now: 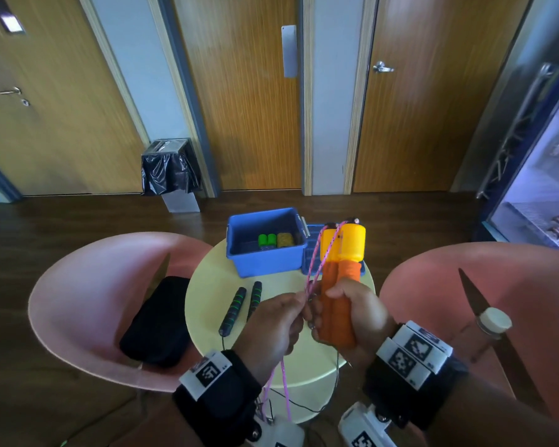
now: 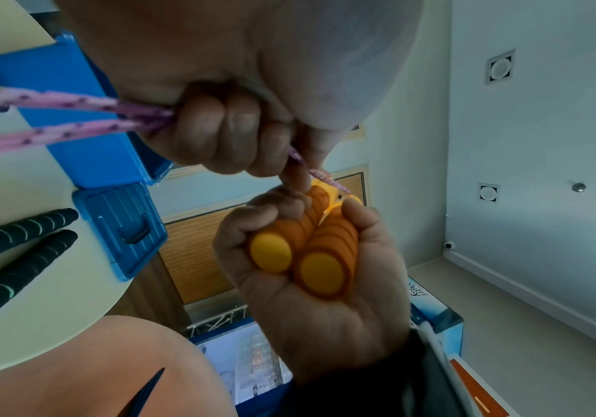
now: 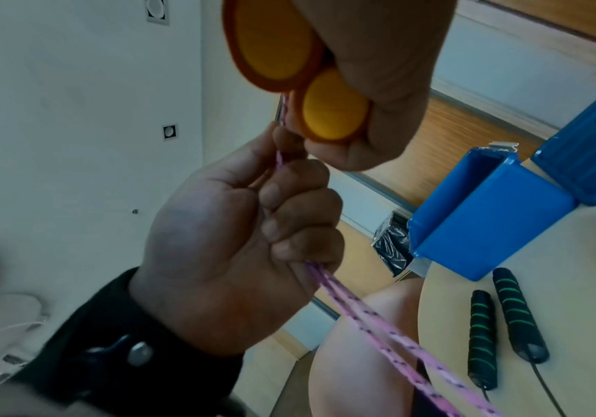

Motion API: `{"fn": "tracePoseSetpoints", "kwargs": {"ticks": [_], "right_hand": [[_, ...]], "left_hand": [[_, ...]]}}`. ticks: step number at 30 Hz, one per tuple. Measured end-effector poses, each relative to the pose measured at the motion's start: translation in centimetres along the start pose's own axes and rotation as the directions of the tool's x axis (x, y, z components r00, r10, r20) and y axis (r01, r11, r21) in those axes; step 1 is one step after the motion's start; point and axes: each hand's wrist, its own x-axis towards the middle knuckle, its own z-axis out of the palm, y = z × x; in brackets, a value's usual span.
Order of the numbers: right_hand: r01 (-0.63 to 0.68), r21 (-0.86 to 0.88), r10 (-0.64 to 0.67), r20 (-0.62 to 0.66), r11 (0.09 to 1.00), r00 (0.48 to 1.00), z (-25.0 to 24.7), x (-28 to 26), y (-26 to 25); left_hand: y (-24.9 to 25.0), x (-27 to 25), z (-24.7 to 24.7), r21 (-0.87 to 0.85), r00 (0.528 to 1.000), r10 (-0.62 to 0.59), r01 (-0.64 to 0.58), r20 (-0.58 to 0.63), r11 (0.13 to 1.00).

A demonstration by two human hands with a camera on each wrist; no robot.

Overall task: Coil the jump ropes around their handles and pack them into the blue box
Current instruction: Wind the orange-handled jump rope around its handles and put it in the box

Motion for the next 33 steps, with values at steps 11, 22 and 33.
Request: {"fn": "tracePoseSetpoints", "kwargs": {"ticks": [11, 22, 33], "right_hand": [[0.056, -0.126, -0.07, -0.111, 0.99, 0.991, -0.6, -0.1, -0.1], [0.018, -0.334, -0.072, -0.151, 0.942, 0.986, 0.0, 0.0, -0.4], [0.143, -0.237, -0.186, -0.17, 0.961, 0.968, 0.9, -0.5, -0.7]], "left_hand": [[-0.6, -0.8, 0.3, -0.01, 0.996, 0.011, -0.01, 0.09, 1.0], [0.7, 0.2, -0.3, -0.032, 0.968, 0.187, -0.194, -0.165, 0.98], [0.4, -0.4, 1.1, 0.053, 0.99, 0.109, -0.104, -0.087, 0.993]]}}
